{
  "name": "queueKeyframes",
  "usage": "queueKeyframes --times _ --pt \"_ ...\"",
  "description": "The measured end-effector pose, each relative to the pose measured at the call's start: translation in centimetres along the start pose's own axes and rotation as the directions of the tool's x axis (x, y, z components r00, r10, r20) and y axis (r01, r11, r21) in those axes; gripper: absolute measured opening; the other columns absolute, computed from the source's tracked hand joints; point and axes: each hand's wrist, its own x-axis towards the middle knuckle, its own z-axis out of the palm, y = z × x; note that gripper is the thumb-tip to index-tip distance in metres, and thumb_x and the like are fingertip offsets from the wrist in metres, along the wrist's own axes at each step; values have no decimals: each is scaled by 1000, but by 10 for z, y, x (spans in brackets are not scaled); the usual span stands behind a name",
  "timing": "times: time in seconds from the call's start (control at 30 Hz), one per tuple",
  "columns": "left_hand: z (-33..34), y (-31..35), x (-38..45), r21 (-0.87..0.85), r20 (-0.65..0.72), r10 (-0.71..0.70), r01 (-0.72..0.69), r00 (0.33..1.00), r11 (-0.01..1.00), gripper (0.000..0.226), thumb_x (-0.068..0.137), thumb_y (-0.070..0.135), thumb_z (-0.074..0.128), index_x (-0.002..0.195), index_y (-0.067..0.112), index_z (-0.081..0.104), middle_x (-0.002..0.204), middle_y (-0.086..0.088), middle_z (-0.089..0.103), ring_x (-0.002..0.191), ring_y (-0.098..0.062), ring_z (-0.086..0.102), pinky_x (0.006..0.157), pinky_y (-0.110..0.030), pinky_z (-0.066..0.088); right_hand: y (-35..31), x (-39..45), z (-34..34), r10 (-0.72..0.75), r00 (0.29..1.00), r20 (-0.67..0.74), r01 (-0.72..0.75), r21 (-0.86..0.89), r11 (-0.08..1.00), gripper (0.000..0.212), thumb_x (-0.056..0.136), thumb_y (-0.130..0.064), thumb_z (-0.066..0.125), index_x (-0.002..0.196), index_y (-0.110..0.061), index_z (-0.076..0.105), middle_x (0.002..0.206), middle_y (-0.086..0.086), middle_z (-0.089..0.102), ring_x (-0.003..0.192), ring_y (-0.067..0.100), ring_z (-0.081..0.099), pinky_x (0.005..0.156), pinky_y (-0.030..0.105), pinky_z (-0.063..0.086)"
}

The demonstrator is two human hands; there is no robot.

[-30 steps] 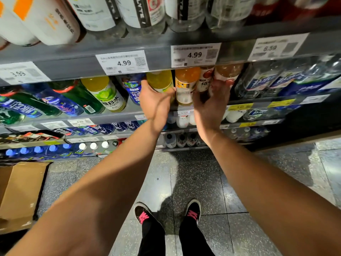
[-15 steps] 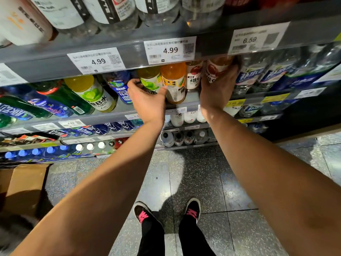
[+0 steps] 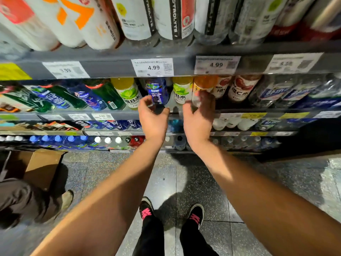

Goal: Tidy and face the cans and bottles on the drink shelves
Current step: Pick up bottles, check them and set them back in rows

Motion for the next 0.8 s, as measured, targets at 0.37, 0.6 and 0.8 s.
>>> queueKeyframes --times 0.37,0.6,0.8 --pt "-64 -22 65 -93 -31 10 -13 999 996 84 70 31 86 139 9 46 135 -4 55 125 -17 53 109 -28 40 -57 -13 84 147 933 327 -143 -37 989 73 83 -31 73 140 5 46 137 27 54 122 40 56 97 40 45" --pt "-67 -42 96 -59 77 100 -96 992 994 78 65 39 77 133 9 53 125 -7 65 114 -21 63 100 -40 50 -58 -4 117 211 956 204 -210 -28 977 89 73 -33 85 141 3 41 140 19 54 128 31 53 105 30 39" --pt "-71 -57 109 -93 183 109 -93 977 991 62 69 21 86 124 18 57 113 4 69 105 -14 67 96 -44 55 -63 -16 120 235 967 99 -233 -29 972 96 68 -35 83 143 1 35 133 17 58 118 33 58 93 38 52"
